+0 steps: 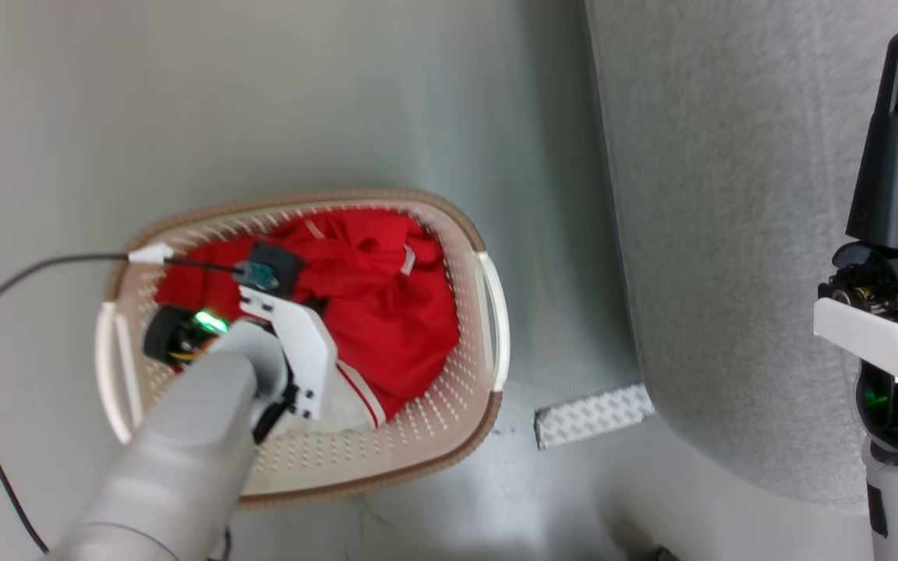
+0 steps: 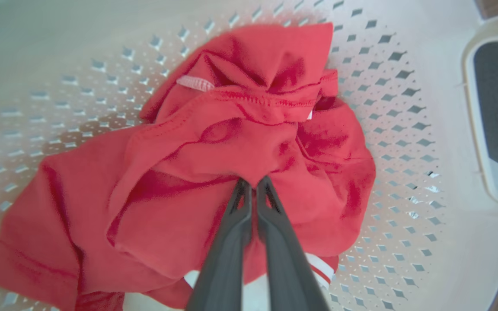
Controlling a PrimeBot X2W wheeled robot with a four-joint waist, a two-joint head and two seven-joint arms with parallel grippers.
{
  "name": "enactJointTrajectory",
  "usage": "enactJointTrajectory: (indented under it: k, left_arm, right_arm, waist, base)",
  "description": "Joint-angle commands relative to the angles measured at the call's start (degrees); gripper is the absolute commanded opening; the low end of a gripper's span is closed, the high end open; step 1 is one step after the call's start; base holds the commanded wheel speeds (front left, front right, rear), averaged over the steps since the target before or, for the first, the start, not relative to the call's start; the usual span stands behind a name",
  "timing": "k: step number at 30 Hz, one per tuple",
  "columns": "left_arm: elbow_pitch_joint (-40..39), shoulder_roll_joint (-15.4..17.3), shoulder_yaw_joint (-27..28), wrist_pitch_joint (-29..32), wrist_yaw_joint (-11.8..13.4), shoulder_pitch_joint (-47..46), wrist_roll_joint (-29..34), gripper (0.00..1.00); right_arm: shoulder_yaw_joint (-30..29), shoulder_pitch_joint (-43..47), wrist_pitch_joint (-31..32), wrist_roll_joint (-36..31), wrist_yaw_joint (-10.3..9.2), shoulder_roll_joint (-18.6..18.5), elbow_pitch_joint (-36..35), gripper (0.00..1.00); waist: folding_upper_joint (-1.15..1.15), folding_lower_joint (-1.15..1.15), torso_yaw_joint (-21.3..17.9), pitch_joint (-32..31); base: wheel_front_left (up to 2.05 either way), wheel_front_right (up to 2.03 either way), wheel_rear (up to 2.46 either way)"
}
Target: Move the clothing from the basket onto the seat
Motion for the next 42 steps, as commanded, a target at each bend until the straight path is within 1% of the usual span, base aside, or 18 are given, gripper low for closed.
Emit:
enactJointTrajectory:
  k: [1,12,17,20,26,27,31,34,42]
  left_arm:
    - [-0.88,-0.44,-0.69,-1.27,0.05,1.55,-2.18,0.0]
    - [-3.83,-1.25,-5.9,-7.46,0.05,6.29,-9.96,0.0]
    - [-5.48,-1.73,-7.45,-10.67,0.05,9.35,-13.63,0.0]
    - [-6.94,-1.5,-7.99,-12.39,0.04,11.51,-15.83,0.0]
    - [-10.1,-0.73,-9.15,-13.98,0.04,14.39,-17.96,0.0]
    - [-10.1,-0.73,-9.15,-13.98,0.04,14.39,-17.96,0.0]
    - [-12.65,-0.63,-8.8,-14.42,0.04,15.42,-17.73,0.0]
    - [-16.37,-0.09,-6.81,-14.31,0.2,15.91,-16.34,0.0]
    - [-27.44,2.1,-1.83,-14.29,1.96,18.62,-11.96,0.0]
  right_arm:
    - [-0.28,0.02,-0.13,-0.14,-0.12,0.05,0.88,1.0]
    - [0.96,1.25,-0.12,-1.15,-0.12,0.0,6.04,1.0]
    - [1.75,2.39,-0.12,-0.23,-0.12,-0.97,8.92,1.0]
    - [2.45,3.26,-0.12,0.8,-0.12,-1.53,10.8,1.0]
    - [3.79,5.1,-0.13,2.14,-0.12,-2.66,13.99,1.0]
    - [3.79,5.1,-0.13,2.14,-0.12,-2.66,13.99,1.0]
    - [3.89,6.55,-0.13,2.96,-0.12,-3.78,15.63,1.0]
    - [4.14,7.62,-0.13,3.64,-0.12,-4.19,16.5,1.0]
    - [4.72,10.05,-0.12,5.0,-0.12,-4.6,18.15,1.0]
  waist:
    - [0.0,0.0,1.2,-3.94]
    - [0.0,0.0,4.21,-15.85]
    - [0.0,0.0,5.58,-22.4]
    - [0.0,0.0,6.65,-26.63]
    - [0.0,0.0,9.27,-33.51]
    - [0.0,0.0,9.27,-33.51]
    - [0.0,0.0,11.45,-37.48]
    - [0.0,0.0,12.99,-40.01]
    - [0.0,0.0,15.39,-45.06]
  base:
    - [0.0,0.0,0.0]
    - [0.0,0.0,0.0]
    - [0.0,0.0,0.0]
    - [0.0,0.0,0.0]
    - [0.0,0.0,0.0]
    - [0.0,0.0,0.0]
    - [0.0,0.0,0.0]
    - [0.0,0.0,0.0]
    - [0.0,0.0,0.0]
